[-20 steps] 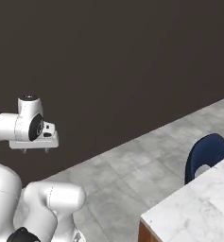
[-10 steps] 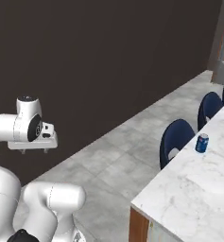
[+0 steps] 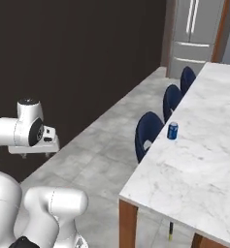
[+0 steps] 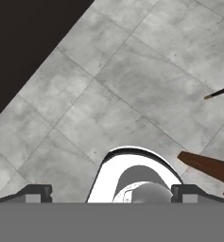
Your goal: Four empty soda cans are scattered around the kitchen. Gather all the cans and cluster them next to the stove for recycling.
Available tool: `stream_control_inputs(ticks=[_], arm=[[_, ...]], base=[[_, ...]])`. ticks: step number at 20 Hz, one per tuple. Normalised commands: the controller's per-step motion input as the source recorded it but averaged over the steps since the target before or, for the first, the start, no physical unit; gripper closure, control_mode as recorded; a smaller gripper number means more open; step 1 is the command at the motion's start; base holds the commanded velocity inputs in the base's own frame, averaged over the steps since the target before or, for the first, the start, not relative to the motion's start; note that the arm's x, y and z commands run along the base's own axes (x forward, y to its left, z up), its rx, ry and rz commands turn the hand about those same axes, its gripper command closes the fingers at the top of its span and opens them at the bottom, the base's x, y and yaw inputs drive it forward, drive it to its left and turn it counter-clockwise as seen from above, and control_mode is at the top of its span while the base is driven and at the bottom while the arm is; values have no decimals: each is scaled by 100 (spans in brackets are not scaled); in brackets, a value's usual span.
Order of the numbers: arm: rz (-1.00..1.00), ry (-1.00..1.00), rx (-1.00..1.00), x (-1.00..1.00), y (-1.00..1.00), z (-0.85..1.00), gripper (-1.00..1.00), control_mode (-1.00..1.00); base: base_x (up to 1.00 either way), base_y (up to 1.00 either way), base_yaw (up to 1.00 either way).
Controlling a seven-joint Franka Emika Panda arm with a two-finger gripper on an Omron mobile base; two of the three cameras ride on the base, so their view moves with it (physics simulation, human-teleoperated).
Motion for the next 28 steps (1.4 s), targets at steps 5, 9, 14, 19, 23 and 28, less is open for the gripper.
stream_control_inputs(ticks=[5,9,14,19,23,28], arm=[[0,0,0,0,0,0,-100,100],[0,0,0,0,0,0,-100,100],[0,0,0,0,0,0,-100,100],[0,0,0,0,0,0,-100,100],[0,0,0,0,0,0,-100,100],[0,0,0,0,0,0,-100,100]], base=[[34,36,-35],[33,42,-33],[36,42,-33],[42,43,-32],[40,47,-30],[40,47,-30]])
